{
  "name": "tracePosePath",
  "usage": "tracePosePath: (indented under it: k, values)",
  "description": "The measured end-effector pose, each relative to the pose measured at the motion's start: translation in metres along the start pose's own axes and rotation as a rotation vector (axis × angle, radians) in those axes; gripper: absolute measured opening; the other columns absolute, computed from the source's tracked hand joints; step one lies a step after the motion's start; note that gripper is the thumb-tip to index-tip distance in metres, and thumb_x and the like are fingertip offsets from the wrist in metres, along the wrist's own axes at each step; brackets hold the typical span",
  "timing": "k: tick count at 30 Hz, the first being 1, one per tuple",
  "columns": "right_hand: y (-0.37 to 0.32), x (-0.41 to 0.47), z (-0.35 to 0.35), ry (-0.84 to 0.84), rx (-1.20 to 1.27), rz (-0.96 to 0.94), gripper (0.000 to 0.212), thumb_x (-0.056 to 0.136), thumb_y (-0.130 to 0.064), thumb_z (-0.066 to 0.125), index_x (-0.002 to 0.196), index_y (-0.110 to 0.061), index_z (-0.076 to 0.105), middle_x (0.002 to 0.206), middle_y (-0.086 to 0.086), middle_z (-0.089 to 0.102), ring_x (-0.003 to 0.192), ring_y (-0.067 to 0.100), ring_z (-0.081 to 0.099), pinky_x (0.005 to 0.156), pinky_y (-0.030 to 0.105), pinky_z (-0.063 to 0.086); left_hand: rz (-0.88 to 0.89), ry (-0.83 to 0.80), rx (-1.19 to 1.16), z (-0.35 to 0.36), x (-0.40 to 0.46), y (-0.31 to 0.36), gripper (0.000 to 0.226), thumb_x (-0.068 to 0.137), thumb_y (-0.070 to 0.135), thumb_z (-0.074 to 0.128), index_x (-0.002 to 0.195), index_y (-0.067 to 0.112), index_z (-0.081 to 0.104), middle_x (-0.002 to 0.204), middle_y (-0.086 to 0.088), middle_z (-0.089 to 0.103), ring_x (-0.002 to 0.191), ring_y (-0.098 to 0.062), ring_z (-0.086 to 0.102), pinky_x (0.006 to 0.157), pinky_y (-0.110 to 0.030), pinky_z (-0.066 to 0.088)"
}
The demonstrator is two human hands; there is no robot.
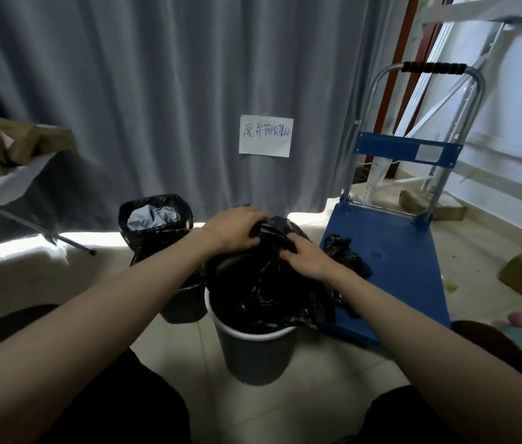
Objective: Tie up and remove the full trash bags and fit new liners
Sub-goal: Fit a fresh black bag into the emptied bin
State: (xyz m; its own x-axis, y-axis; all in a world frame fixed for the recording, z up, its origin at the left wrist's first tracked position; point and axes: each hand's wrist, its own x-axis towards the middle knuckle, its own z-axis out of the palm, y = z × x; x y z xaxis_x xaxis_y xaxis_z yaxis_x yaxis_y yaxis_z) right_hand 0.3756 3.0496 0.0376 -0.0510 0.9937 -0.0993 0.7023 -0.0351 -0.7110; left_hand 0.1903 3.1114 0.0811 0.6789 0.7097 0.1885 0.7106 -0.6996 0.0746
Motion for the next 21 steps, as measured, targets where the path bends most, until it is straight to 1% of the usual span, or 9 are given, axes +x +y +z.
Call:
tracePosePath:
  k: [2,4,7,10,13,15,16,18,21]
  values:
    - [0.013,0.0,0.019,-0.043,-0.03,0.023,0.022,0.093,-0.023,0.058,0.113,-0.014,0.058,0.107,0.006,0.06,0.102,0.023,0.057,0.077,0.026,0.039,-0.013,-0.126,0.018,0.027,-0.01,-0.008,0.026,0.083,0.03,0.06,0.108,0.023,0.06,0.113,0.001,0.06,0.107,-0.021,0.059,0.087,-0.042,0.051]
    - [0.029,0.003,0.035,-0.069,-0.173,0.028,0.021,0.088,-0.032,0.064,0.105,-0.02,0.059,0.119,0.006,0.053,0.115,0.029,0.049,0.087,0.03,0.039,-0.032,-0.241,0.069,0.053,-0.017,-0.016,0.033,0.084,0.029,0.062,0.116,0.02,0.063,0.122,0.0,0.058,0.113,-0.023,0.058,0.091,-0.042,0.05]
    - [0.047,0.005,0.048,-0.059,-0.515,0.019,0.053,0.082,-0.05,0.065,0.13,-0.028,0.056,0.153,0.003,0.024,0.138,0.035,0.02,0.11,0.048,0.024,-0.027,-0.353,0.142,0.083,-0.023,-0.025,0.037,0.084,0.033,0.063,0.119,0.02,0.063,0.131,0.002,0.056,0.117,-0.023,0.057,0.091,-0.041,0.05]
    - [0.056,0.013,0.058,-0.098,-0.478,0.057,0.064,0.084,-0.054,0.062,0.14,-0.027,0.047,0.157,0.008,0.016,0.141,0.039,0.018,0.114,0.05,0.022,-0.05,-0.407,0.081,0.103,-0.023,-0.03,0.037,0.084,0.032,0.062,0.119,0.02,0.063,0.134,0.002,0.054,0.12,-0.022,0.055,0.094,-0.04,0.048]
    - [0.059,0.026,0.071,-0.189,-0.406,0.089,0.055,0.089,-0.056,0.052,0.135,-0.026,0.051,0.148,0.012,0.034,0.136,0.038,0.034,0.116,0.051,0.021,-0.043,-0.428,0.022,0.112,-0.017,-0.029,0.036,0.086,0.029,0.063,0.12,0.015,0.065,0.137,-0.001,0.05,0.122,-0.021,0.052,0.099,-0.036,0.045]
    - [0.056,0.034,0.082,-0.232,-0.33,0.081,0.039,0.087,-0.057,0.046,0.108,-0.028,0.061,0.13,0.012,0.05,0.126,0.036,0.045,0.111,0.053,0.028,-0.02,-0.448,0.002,0.112,-0.013,-0.027,0.035,0.086,0.027,0.063,0.119,0.015,0.066,0.14,-0.002,0.048,0.124,-0.02,0.05,0.1,-0.032,0.042]
    - [0.053,0.039,0.087,-0.257,-0.266,0.094,0.033,0.085,-0.059,0.044,0.091,-0.03,0.059,0.119,0.011,0.055,0.119,0.035,0.05,0.106,0.052,0.034,-0.015,-0.471,-0.001,0.112,-0.012,-0.026,0.033,0.087,0.027,0.063,0.118,0.016,0.067,0.14,-0.002,0.047,0.124,-0.02,0.049,0.099,-0.031,0.042]
    - [0.05,0.046,0.096,-0.35,-0.156,0.117,0.027,0.086,-0.056,0.04,0.078,-0.033,0.051,0.108,0.007,0.058,0.107,0.028,0.054,0.097,0.043,0.041,-0.015,-0.546,0.014,0.111,-0.011,-0.028,0.03,0.087,0.03,0.061,0.113,0.019,0.068,0.137,-0.001,0.049,0.12,-0.021,0.051,0.095,-0.035,0.045]
    - [0.047,0.049,0.106,-0.563,0.024,0.17,0.025,0.095,-0.034,0.039,0.071,-0.028,0.042,0.081,-0.001,0.049,0.078,0.016,0.043,0.078,0.033,0.034,-0.019,-0.645,0.065,0.112,-0.012,-0.034,0.021,0.087,0.032,0.06,0.102,0.019,0.066,0.122,-0.002,0.059,0.105,-0.021,0.057,0.085,-0.04,0.05]
